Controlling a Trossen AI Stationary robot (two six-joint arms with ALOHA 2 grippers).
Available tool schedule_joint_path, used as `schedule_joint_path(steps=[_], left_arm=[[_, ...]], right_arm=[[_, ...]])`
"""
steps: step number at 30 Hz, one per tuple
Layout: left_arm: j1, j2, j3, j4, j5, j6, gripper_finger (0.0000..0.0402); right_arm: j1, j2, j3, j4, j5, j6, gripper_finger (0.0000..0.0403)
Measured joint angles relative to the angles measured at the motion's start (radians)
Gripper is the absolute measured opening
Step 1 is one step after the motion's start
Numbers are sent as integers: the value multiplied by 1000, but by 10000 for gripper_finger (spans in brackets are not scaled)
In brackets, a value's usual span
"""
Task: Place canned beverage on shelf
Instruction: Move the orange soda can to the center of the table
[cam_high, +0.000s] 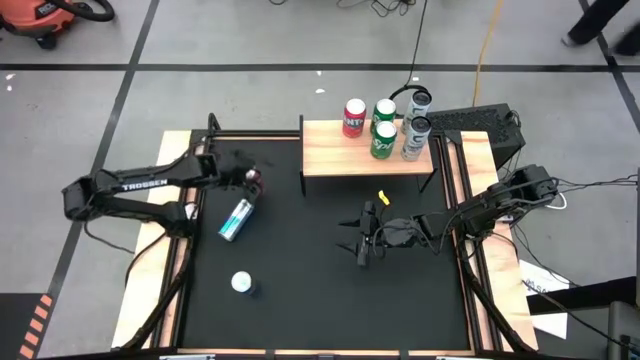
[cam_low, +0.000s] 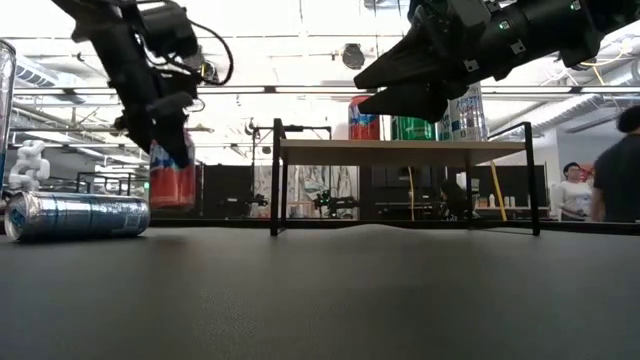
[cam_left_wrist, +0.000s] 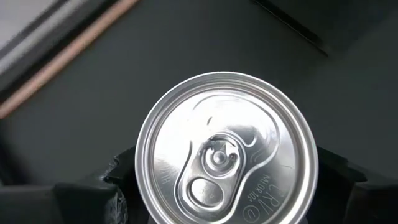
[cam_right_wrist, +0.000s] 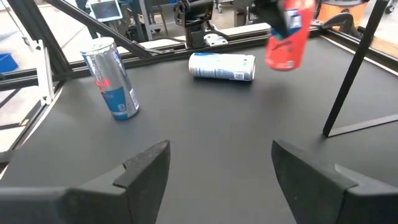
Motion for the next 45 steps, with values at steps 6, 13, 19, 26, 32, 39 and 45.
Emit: schedule_joint_path(steps=[6, 13, 19, 26, 32, 39, 45], left_arm=[[-239, -5, -1, -48, -8, -135, 289], [-482, 42, -1, 108, -69, -244, 292], [-593, 195, -1, 334, -79, -235, 300], [-618, 367, 2, 541, -95, -232, 302], [-618, 422, 3, 637, -98, -160, 303], [-644, 446, 27, 661, -58, -127, 326], [-671, 447, 26, 656, -35, -135, 376]], right_arm=[[2, 0, 0, -2, 36, 0, 267], [2, 0, 0, -3, 50, 47, 267], [-6, 4, 0, 16, 52, 79, 267], [-13, 28, 0, 37, 53, 79, 267], [-25, 125, 1, 217, 53, 0, 267], [-31, 265, 31, 427, 48, -105, 281], [-33, 361, 140, 413, -30, -155, 324]])
